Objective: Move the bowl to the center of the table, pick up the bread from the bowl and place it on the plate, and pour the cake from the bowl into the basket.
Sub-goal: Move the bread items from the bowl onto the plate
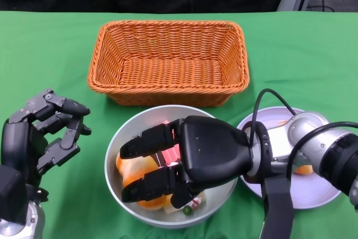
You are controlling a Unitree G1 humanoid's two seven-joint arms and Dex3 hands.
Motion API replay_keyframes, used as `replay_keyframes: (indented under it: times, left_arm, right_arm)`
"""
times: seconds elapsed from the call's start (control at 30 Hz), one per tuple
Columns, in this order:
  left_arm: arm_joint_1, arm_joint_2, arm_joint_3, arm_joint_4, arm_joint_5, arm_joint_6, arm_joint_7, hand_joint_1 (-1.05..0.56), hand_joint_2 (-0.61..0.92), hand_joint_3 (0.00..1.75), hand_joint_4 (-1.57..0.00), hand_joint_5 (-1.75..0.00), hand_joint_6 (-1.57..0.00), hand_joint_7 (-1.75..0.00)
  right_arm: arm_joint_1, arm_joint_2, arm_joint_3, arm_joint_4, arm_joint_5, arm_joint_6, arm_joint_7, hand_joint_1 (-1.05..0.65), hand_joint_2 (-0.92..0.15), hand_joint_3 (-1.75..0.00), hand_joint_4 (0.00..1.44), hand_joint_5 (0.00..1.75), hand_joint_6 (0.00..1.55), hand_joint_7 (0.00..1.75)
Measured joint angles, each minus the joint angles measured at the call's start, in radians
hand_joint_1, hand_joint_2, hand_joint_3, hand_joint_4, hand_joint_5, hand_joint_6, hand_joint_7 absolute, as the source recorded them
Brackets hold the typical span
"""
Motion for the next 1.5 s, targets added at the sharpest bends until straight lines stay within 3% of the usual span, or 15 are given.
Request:
replay_keyframes:
  times: [0.43, 1.13, 1.5]
  left_arm:
    - [-0.002, -0.001, 0.000, 0.009, 0.009, 0.006, 0.013, -0.05, 0.66, 0.88, -0.76, -1.52, -0.85, -1.14]
    - [-0.002, 0.000, 0.005, 0.003, -0.012, 0.028, 0.005, -0.06, 0.69, 0.80, -0.77, -1.48, -0.84, -1.10]
    - [-0.002, 0.036, 0.027, 0.016, -0.024, 0.032, -0.010, -0.04, 0.71, 0.78, -0.77, -1.45, -0.87, -1.07]
  right_arm:
    - [-0.032, 0.046, 0.060, 0.068, -0.011, 0.017, -0.018, -0.57, -0.85, -0.01, 0.54, 0.01, 0.63, 0.01]
    - [-0.034, 0.065, 0.062, 0.104, 0.013, -0.014, 0.062, -0.55, -0.82, 0.00, 0.58, 0.02, 0.66, 0.00]
    - [-0.034, 0.072, 0.063, 0.130, 0.013, 0.008, 0.047, -0.56, -0.83, 0.00, 0.61, 0.02, 0.67, 0.00]
